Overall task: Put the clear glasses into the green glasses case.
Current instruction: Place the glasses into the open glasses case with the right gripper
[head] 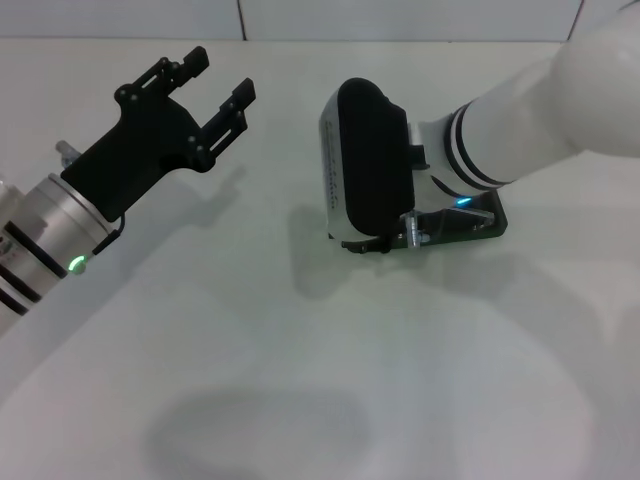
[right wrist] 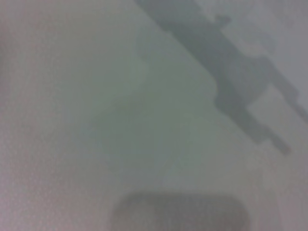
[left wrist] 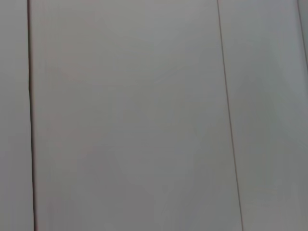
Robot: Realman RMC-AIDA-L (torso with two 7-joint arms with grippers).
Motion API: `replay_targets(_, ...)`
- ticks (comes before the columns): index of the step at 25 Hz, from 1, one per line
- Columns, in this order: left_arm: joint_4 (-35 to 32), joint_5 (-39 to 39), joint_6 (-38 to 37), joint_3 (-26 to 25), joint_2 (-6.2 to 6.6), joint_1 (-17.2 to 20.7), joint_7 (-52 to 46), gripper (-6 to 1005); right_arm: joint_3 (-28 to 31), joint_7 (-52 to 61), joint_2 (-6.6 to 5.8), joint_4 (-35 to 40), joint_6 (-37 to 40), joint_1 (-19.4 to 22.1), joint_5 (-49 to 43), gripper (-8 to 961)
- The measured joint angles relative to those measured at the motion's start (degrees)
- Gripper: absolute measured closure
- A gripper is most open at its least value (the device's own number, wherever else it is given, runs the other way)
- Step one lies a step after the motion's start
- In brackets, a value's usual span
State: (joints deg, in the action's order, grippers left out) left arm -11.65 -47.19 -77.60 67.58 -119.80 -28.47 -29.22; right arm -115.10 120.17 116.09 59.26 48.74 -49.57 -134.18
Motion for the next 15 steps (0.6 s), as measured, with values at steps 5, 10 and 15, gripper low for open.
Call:
replay_targets(5,-0.1,0.0,0.0,0.0,0.0,0.4,-0.1,380,1.6,-1.2,-0.17,7.1,1.1,5.1,-1.7,646)
replay_targets(10,-0.2,0.2,-0.2,0.0,-0.07,0.5,-0.1,380,7.5,-7.9,-0.12,15.7,7.8,12.2,2.0,645)
replay_targets(15,0.0,0.9,-0.5,0.0,-0.09,0.5,-0.1,380,15.3,-13.2,-0.27,19.7,12.8,18.9,7.6,644)
